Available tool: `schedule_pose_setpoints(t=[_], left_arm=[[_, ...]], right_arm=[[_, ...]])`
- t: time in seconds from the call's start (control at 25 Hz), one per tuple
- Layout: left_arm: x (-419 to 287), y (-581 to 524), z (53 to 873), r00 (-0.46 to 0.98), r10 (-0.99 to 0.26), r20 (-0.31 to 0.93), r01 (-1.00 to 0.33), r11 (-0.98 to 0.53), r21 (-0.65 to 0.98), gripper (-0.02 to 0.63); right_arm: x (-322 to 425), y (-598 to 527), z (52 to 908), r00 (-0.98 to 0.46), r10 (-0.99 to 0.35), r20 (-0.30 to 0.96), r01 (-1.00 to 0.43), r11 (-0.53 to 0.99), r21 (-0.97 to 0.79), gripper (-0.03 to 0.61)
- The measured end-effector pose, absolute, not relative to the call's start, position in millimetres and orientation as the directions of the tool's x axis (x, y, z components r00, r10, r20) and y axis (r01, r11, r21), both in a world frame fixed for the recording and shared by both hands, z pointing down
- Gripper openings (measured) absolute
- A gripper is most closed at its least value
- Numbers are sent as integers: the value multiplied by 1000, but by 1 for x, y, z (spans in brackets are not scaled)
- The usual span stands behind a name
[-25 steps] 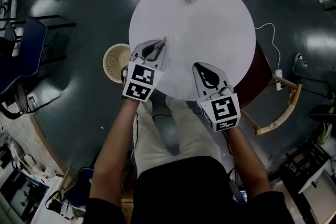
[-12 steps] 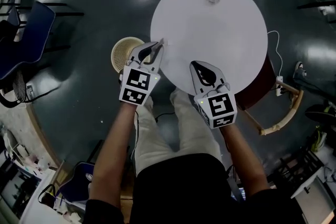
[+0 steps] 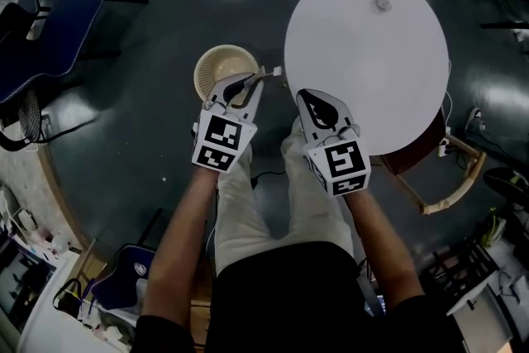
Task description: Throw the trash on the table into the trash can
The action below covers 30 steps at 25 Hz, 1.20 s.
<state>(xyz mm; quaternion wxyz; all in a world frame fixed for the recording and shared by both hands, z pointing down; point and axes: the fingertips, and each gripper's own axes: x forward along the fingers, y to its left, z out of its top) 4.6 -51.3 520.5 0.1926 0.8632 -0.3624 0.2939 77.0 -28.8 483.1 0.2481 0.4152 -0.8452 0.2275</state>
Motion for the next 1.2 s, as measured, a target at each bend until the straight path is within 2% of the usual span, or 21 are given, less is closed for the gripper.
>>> schedule_pose_setpoints(t=[0.6,1.2], left_arm=[[-113,-41,591,523,-507,685,-781,-607,147,43],[-146,-30,715,488,-435,756,-764,-632,129,43]], right_arm=[[-50,-28,543,-582,-507,636,-750,637,-178,17],[-76,-14,623,-551,-473,687,-768,610,-196,17]])
